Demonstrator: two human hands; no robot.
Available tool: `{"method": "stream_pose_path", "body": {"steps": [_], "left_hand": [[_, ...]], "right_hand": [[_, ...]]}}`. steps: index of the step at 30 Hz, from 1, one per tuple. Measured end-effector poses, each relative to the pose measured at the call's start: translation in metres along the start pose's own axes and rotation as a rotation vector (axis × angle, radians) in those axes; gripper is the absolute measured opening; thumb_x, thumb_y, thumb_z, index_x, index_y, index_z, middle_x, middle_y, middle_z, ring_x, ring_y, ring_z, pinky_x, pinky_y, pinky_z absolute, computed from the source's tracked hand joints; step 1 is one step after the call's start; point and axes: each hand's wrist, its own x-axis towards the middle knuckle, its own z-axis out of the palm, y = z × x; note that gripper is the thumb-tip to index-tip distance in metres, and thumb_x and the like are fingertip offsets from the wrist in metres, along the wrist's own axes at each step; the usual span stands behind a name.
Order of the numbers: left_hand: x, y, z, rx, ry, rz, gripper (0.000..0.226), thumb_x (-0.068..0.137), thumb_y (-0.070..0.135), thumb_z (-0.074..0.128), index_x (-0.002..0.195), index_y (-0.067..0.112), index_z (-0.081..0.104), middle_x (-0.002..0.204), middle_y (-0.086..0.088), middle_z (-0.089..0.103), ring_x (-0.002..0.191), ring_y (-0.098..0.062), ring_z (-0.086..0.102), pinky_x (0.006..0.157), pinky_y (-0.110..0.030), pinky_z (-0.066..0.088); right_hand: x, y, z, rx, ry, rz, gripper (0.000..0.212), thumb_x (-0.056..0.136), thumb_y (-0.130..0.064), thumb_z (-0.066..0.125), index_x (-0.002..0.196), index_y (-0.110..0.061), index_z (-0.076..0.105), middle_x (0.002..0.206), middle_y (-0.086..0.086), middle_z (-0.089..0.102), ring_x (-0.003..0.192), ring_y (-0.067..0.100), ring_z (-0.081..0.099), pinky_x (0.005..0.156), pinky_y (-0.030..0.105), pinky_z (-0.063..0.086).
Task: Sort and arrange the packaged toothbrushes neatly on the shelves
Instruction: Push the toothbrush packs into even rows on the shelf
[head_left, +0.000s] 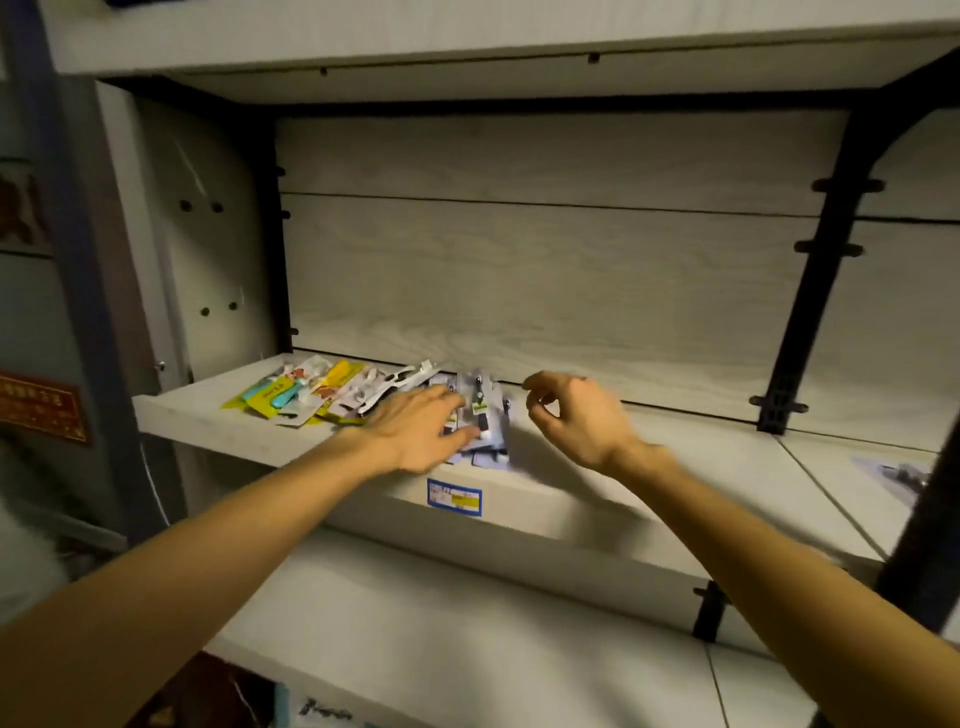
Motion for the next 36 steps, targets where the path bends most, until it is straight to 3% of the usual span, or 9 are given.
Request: {"method": "stream_pose_path", "body": {"steps": [6,10,14,17,21,26,29,31,36], "left_hand": [[0.069,-0.039,0.005,0.044,0.005,-0.05,0.046,0.098,0.047,0.047,0.135,0.02,0.054,0.138,-0.007,0.056,0.123,-0.027,0.054,0.101,-0.04,0.043],[0.102,-0.062,0.009,0.084,-0.063,-0.047,0.051,0.094,0.048,0.052,0.14,0.025,0.051,0.141,-0.004,0.057,0.129,-0.027,0.052,0.105,-0.041,0.042],[0.125,-0.072,0.014,0.08,-0.118,0.021,0.045,0.094,0.047,0.054,0.135,0.03,0.058,0.141,0.002,0.057,0.13,-0.026,0.051,0.106,-0.039,0.041],[0.137,-0.075,0.016,0.045,-0.088,0.062,0.034,0.09,0.045,0.061,0.121,0.032,0.068,0.126,0.001,0.067,0.119,-0.026,0.059,0.094,-0.035,0.046],[0.152,-0.072,0.015,-0.081,-0.04,0.108,0.021,0.088,0.033,0.065,0.107,0.031,0.074,0.11,0.006,0.074,0.107,-0.02,0.066,0.086,-0.032,0.051],[0.166,-0.074,0.015,-0.103,-0.214,0.139,0.052,0.086,0.056,0.068,0.124,0.02,0.068,0.122,0.002,0.07,0.114,-0.021,0.063,0.096,-0.032,0.05],[0.171,-0.08,0.013,-0.09,-0.38,0.112,0.051,0.081,0.058,0.072,0.107,0.014,0.072,0.083,0.005,0.071,0.087,-0.023,0.066,0.078,-0.033,0.055],[0.173,-0.084,0.01,-0.097,-0.382,0.11,0.046,0.08,0.058,0.074,0.098,0.015,0.076,0.062,0.012,0.066,0.071,-0.019,0.063,0.063,-0.027,0.048],[0.177,-0.087,0.01,-0.22,-0.328,0.197,0.038,0.079,0.049,0.08,0.098,0.016,0.079,0.09,-0.001,0.075,0.088,-0.024,0.068,0.08,-0.034,0.053]], "right_hand": [[0.085,0.021,0.047,0.176,-0.137,0.064,0.042,0.095,-0.032,0.058,0.134,-0.016,0.056,0.131,0.005,0.064,0.118,0.025,0.06,0.098,0.036,0.048],[0.117,0.022,0.078,0.215,-0.245,0.134,0.062,0.091,-0.043,0.063,0.143,-0.014,0.047,0.142,0.009,0.055,0.127,0.028,0.054,0.104,0.036,0.045],[0.13,0.024,0.091,0.262,-0.262,0.175,0.065,0.08,-0.042,0.072,0.139,-0.021,0.053,0.131,0.004,0.063,0.115,0.022,0.061,0.092,0.024,0.046],[0.129,0.033,0.09,0.283,-0.32,0.181,0.064,0.077,-0.046,0.069,0.135,-0.023,0.057,0.123,0.001,0.067,0.11,0.021,0.063,0.097,0.033,0.05],[0.109,0.056,0.084,0.285,-0.281,0.232,0.053,0.084,-0.03,0.065,0.136,-0.019,0.057,0.121,0.002,0.067,0.111,0.02,0.062,0.098,0.029,0.047],[0.08,0.081,0.06,0.265,-0.26,0.297,0.046,0.085,-0.024,0.066,0.131,-0.023,0.061,0.117,-0.003,0.067,0.106,0.016,0.062,0.098,0.029,0.048],[0.073,0.088,0.049,0.215,-0.253,0.311,0.045,0.086,-0.024,0.065,0.13,-0.023,0.061,0.118,-0.004,0.066,0.106,0.017,0.061,0.097,0.03,0.048],[0.073,0.087,0.046,0.204,-0.225,0.31,0.044,0.085,-0.02,0.066,0.129,-0.021,0.062,0.117,-0.003,0.067,0.105,0.017,0.062,0.096,0.028,0.048],[0.084,0.074,0.048,0.198,-0.096,0.217,0.043,0.082,-0.004,0.069,0.124,-0.011,0.066,0.114,0.002,0.071,0.105,0.022,0.066,0.098,0.035,0.05]]}}
